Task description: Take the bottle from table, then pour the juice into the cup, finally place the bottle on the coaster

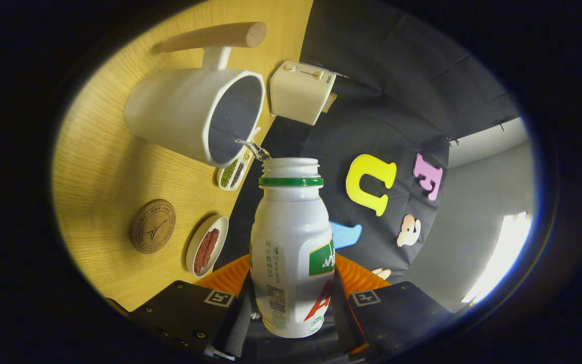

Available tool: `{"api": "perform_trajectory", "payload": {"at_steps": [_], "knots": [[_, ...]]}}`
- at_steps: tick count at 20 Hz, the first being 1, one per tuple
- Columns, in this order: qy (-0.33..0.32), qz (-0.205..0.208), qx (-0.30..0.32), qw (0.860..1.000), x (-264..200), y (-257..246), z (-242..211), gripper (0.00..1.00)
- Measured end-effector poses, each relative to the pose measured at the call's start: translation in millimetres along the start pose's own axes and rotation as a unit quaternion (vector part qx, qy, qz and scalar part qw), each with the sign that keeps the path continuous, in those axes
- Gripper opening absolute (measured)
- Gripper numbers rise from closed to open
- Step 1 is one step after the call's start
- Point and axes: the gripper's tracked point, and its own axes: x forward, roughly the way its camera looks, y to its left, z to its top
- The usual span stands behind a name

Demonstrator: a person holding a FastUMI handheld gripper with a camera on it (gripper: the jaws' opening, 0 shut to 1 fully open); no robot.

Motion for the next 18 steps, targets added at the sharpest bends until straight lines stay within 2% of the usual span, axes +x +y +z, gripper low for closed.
{"api": "perform_trajectory", "payload": {"at_steps": [11, 18], "knots": [[-0.008, -0.024, -0.05, 0.998, -1.0, -16.2, 6.1, 0.69], [-0.009, -0.014, -0.075, 0.997, -3.2, -6.1, 9.0, 0.69]]}}
